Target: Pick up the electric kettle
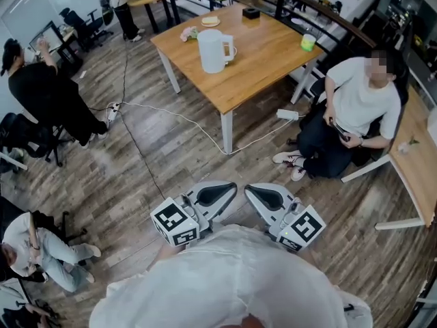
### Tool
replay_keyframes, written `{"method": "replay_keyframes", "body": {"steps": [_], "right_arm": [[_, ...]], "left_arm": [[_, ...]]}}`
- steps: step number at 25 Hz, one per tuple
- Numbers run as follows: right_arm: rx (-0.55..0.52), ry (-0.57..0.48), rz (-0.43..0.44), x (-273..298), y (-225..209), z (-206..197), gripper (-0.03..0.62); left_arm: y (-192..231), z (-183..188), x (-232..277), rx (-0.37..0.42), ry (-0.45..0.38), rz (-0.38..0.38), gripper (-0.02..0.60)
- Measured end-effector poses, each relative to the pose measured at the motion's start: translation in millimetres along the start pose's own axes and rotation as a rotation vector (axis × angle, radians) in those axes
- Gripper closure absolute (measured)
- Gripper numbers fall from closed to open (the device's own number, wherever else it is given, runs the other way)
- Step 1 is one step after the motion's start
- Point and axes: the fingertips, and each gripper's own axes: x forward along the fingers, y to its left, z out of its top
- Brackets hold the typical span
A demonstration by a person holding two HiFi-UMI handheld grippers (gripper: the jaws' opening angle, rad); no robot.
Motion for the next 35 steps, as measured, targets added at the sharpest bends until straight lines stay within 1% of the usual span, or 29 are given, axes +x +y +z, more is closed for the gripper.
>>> {"method": "replay_keyframes", "body": {"steps": [4,7,12,18,23,29,35], "right_arm": [[0.054,-0.063,0.057,3,-2,5,0.579],[0.045,-0.064,0.081,12,-4,5,0.579],[0.04,-0.068,0.098,26,-13,7,0.579],[0.04,-0.069,0.099,53,-42,8,0.579],[0.045,-0.06,0.102,86,-72,11,0.579],[0.048,-0.051,0.107,134,-114,20,0.579],[0.045,-0.041,0.107,196,-146,31,0.579]], "left_arm": [[6,-5,1,-0.002,0.022,0.013,0.572],[16,-4,0,-0.003,0.029,0.033,0.572],[37,7,-2,0.011,0.006,0.069,0.572],[76,15,4,0.011,-0.002,0.086,0.572],[126,29,8,0.002,-0.034,0.106,0.572],[194,62,12,0.0,-0.076,0.121,0.572],[257,88,-3,0.0,-0.096,0.108,0.572]]}}
